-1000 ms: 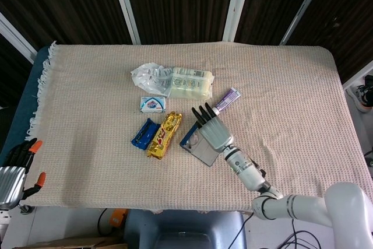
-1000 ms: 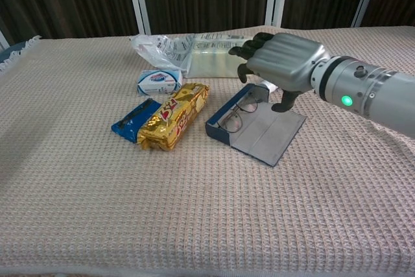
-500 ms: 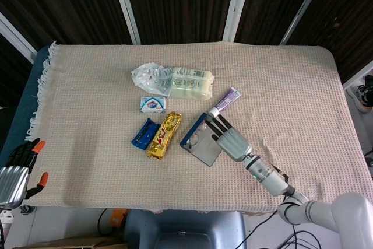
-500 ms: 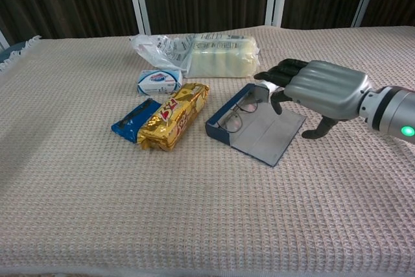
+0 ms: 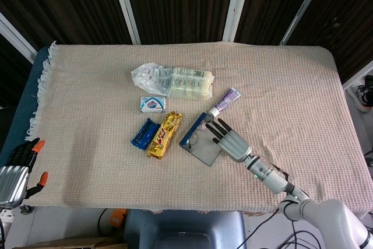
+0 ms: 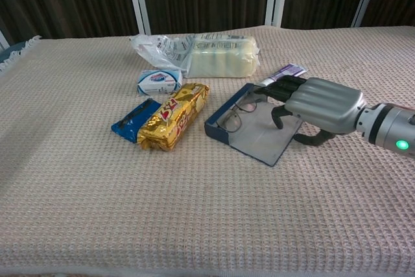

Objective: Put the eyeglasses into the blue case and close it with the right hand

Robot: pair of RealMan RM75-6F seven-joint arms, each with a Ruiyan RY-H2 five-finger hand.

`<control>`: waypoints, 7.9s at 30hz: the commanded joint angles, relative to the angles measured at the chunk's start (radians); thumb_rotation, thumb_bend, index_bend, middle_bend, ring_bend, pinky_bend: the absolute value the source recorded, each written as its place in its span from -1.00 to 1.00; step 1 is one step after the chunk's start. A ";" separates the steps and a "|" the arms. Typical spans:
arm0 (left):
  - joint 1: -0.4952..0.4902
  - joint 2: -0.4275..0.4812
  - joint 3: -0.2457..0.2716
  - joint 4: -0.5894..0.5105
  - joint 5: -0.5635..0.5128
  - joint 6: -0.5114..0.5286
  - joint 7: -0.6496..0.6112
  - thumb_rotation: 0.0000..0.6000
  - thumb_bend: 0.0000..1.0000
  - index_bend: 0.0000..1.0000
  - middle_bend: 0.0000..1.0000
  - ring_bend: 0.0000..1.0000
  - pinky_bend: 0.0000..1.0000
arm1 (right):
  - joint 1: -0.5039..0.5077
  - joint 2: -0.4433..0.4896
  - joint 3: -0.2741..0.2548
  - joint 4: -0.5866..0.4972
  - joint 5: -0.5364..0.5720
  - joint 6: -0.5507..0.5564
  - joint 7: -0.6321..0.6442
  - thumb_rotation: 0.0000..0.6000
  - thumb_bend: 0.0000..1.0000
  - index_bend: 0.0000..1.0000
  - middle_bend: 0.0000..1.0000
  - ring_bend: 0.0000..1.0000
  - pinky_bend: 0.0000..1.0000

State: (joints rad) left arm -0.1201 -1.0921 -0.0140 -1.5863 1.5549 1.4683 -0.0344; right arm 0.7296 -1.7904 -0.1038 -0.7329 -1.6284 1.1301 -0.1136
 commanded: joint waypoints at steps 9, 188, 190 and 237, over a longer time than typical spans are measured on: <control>-0.002 -0.001 0.000 -0.001 -0.001 -0.003 0.007 1.00 -0.18 -1.00 -0.93 -0.92 -0.80 | 0.007 0.009 0.023 -0.023 -0.014 -0.008 -0.026 1.00 -0.33 0.06 -0.88 -1.00 -0.90; -0.005 -0.016 -0.009 -0.007 -0.025 -0.015 0.064 1.00 -0.18 -1.00 -0.91 -0.88 -0.80 | 0.079 0.149 0.280 -0.527 0.412 -0.283 -0.419 1.00 0.26 0.06 -0.66 -0.99 -0.85; -0.005 -0.014 -0.009 -0.007 -0.026 -0.015 0.060 1.00 -0.18 -1.00 -0.91 -0.88 -0.80 | 0.083 0.148 0.282 -0.525 0.413 -0.280 -0.417 1.00 0.26 -0.12 -0.71 -1.00 -0.87; -0.001 -0.014 -0.007 -0.003 -0.017 -0.002 0.050 1.00 -0.18 -1.00 -0.91 -0.88 -0.80 | 0.050 0.205 0.183 -0.575 0.331 -0.259 -0.391 1.00 0.08 -0.20 -0.82 -1.00 -0.94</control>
State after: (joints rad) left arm -0.1214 -1.1059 -0.0211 -1.5897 1.5379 1.4665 0.0162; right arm 0.7787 -1.5842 0.0779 -1.3080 -1.2989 0.8730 -0.5025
